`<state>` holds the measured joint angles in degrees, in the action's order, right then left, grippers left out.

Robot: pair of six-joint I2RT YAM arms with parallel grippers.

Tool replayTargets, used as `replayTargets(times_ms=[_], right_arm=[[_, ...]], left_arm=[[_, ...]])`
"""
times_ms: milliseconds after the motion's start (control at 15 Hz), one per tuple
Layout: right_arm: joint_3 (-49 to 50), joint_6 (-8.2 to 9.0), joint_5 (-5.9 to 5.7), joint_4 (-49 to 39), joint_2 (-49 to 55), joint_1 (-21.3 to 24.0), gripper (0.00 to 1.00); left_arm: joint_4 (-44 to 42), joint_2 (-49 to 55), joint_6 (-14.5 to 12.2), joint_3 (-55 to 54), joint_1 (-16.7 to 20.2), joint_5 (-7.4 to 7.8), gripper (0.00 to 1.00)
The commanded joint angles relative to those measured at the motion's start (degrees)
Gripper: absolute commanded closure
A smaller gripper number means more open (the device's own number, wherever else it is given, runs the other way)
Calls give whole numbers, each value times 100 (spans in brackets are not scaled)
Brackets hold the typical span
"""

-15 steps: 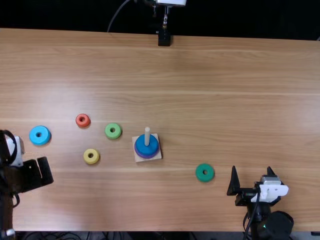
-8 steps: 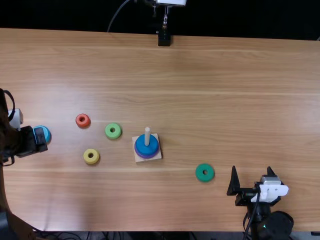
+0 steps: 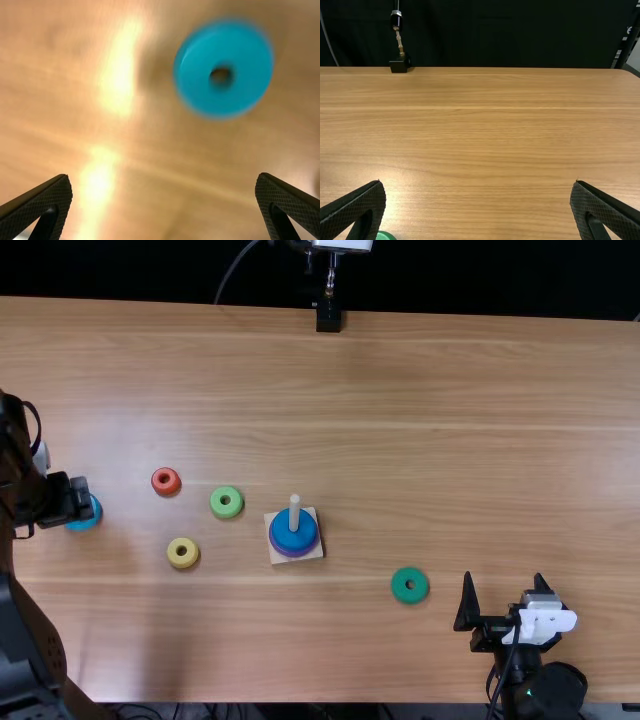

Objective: Build the Hanoi tower: stack the rings onto the peg from bottom to top in this color order: purple, dark blue, light blue, dark green, light green, yellow, orange.

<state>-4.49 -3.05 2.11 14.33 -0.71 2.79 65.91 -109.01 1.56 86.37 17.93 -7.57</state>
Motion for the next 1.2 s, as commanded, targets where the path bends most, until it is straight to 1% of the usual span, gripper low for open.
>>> replayTargets(times_ms=[0,67,267,533,800,1133], right_arm=[[361,-12,11,388,71,73,0],[361,-12,11,388,71,73,0],[361,-12,11,388,71,73,0],[361,-12,11,388,71,73,0],[361,-12,11,388,71,73,0],[361,-12,11,388,71,73,0]], left_arm=[[-231,-191,-19,144,-185,-55,0],[-347,-279,-19,144,-220,-65,0],[-347,-454,-19,126,-299,-55,0],[-379,-815,-9,135,-317,-34,0],[-811,-1017,-9,152,-317,-23,0],[-811,-1228,-9,170,-326,-13,0]])
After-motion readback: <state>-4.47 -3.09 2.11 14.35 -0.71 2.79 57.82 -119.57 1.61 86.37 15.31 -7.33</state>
